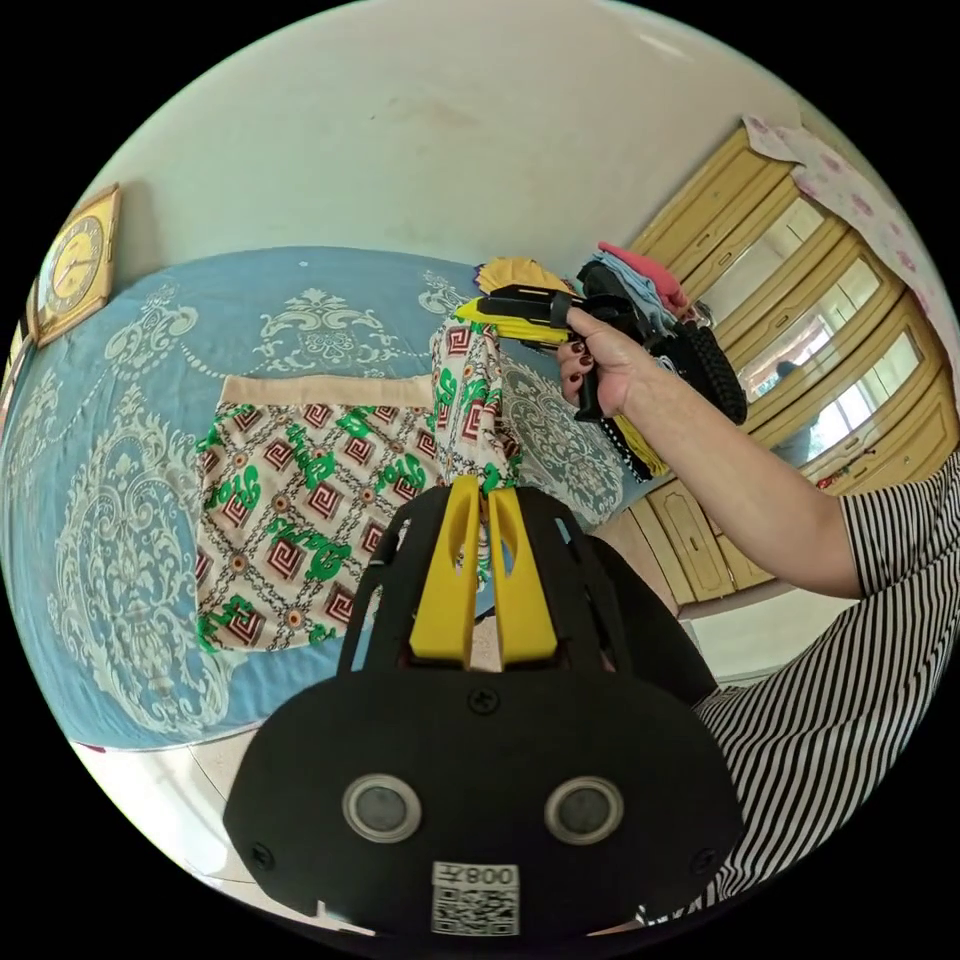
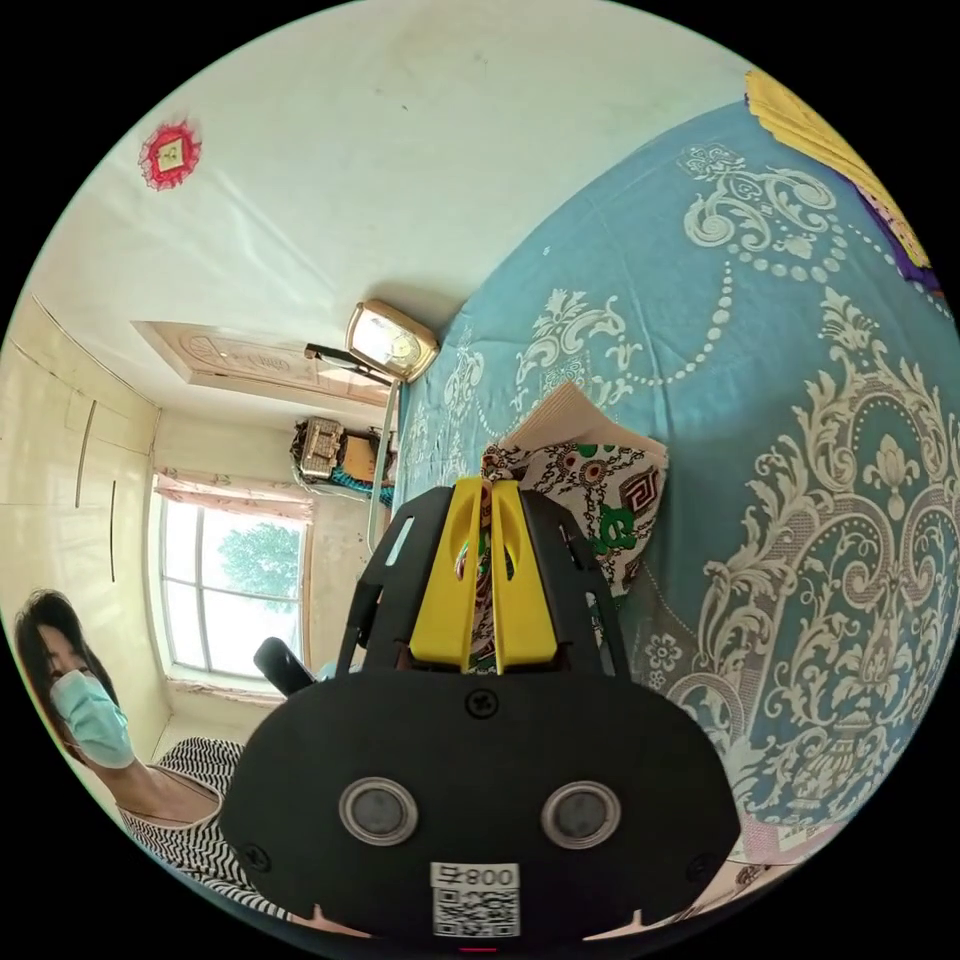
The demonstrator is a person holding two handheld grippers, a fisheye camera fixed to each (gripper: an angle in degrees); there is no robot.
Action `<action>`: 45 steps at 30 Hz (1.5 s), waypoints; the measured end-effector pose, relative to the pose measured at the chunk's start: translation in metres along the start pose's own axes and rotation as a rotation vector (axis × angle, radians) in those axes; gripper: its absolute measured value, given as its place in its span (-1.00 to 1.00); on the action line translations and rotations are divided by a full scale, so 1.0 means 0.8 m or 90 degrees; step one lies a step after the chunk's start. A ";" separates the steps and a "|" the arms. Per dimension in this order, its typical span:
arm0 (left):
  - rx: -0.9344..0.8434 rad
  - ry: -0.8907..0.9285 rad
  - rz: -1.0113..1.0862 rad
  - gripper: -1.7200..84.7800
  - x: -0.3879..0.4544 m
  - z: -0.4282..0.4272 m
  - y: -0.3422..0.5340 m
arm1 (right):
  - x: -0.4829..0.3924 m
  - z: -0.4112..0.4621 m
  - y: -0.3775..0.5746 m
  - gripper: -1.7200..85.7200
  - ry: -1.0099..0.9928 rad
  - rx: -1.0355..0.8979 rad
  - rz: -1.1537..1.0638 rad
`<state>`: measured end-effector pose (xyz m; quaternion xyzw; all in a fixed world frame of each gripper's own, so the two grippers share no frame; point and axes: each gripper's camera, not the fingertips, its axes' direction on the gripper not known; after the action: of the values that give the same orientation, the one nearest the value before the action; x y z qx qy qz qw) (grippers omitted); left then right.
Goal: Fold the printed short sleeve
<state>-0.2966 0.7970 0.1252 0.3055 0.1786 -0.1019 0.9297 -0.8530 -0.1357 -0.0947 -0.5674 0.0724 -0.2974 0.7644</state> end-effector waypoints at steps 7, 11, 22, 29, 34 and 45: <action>0.027 0.007 -0.100 -0.94 -0.133 -0.009 0.094 | -0.069 0.108 -0.037 -0.94 0.017 -0.063 -0.033; 0.043 0.030 -0.167 -0.94 -0.211 -0.002 0.154 | -0.099 0.176 -0.058 -0.94 0.037 -0.103 -0.042; 0.060 0.088 -0.292 -0.94 -0.366 0.042 0.292 | -0.145 0.308 -0.102 -0.94 0.086 -0.176 -0.035; 0.079 0.134 -0.365 -0.93 -0.441 0.073 0.374 | -0.159 0.362 -0.122 -0.94 0.097 -0.198 -0.018; 0.089 0.150 -0.395 -0.93 -0.476 0.091 0.421 | -0.171 0.388 -0.134 -0.94 0.104 -0.209 -0.014; 0.111 0.187 -0.458 -0.92 -0.532 0.124 0.510 | -0.185 0.413 -0.149 -0.93 0.106 -0.210 0.009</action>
<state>-0.5377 1.0945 0.5844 0.3126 0.3957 -0.3913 0.7698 -0.8699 0.1948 0.0941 -0.6578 0.1870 -0.3220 0.6547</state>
